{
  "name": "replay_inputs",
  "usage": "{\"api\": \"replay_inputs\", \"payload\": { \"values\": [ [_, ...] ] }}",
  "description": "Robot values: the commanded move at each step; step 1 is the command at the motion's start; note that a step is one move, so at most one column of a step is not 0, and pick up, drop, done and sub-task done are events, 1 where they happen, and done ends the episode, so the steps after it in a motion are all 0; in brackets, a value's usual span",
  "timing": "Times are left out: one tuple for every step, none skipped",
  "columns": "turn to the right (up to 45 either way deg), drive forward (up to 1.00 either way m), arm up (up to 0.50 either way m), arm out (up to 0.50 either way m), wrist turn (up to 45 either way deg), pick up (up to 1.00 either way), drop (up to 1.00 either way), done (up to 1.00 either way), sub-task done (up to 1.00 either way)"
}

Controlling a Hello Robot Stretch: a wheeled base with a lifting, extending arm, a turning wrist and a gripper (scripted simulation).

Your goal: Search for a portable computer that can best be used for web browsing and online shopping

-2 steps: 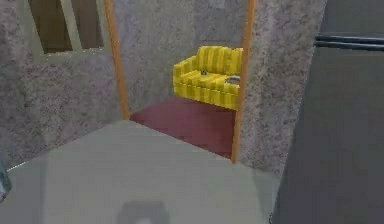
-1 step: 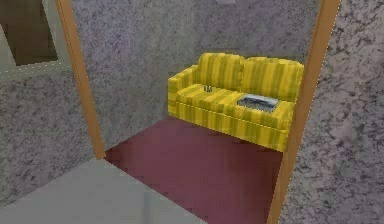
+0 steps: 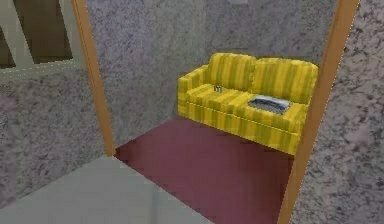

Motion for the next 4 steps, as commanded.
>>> {"api": "replay_inputs", "payload": {
  "values": [
    [0.0,0.95,0.00,0.00,0.0,0.00,0.00,0.00,0.00],
    [33.0,0.00,0.00,0.00,0.0,0.00,0.00,0.00,0.00],
    [0.0,0.50,0.00,0.00,0.0,0.00,0.00,0.00,0.00],
    [45.0,0.00,0.00,0.00,0.0,0.00,0.00,0.00,0.00]
  ]
}}
